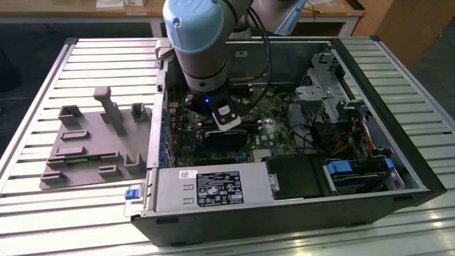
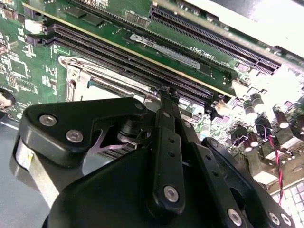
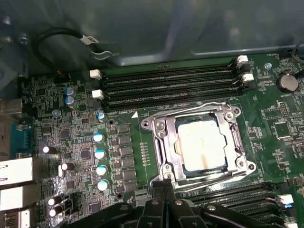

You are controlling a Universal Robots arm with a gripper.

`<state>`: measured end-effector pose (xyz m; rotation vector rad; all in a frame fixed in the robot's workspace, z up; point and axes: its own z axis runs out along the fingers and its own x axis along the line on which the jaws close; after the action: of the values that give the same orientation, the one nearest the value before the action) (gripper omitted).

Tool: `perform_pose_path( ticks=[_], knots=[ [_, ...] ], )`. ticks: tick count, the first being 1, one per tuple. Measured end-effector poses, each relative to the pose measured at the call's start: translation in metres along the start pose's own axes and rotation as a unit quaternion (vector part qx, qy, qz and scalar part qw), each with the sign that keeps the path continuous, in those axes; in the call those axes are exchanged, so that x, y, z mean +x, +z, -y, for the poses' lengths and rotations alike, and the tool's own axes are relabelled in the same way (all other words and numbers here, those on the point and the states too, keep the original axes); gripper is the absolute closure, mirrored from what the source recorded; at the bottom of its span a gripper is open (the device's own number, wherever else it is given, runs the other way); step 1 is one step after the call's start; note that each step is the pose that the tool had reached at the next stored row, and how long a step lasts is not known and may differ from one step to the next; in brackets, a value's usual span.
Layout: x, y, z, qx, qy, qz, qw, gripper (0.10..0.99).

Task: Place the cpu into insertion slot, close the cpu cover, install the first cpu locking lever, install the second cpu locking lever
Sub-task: 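Install the second cpu locking lever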

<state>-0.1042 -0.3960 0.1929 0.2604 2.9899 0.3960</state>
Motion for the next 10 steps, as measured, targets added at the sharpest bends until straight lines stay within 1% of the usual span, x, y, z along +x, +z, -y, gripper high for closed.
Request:
perform_pose_path(
  ticks=[4,10],
  knots=[
    [0.0008,0.0021,0.0006,-0.0027,0.0,-0.0002,1.0,0.984],
    [0.0032,0.0043,0.0017,-0.0025,0.0,-0.0005,1.0,0.984]
  ],
)
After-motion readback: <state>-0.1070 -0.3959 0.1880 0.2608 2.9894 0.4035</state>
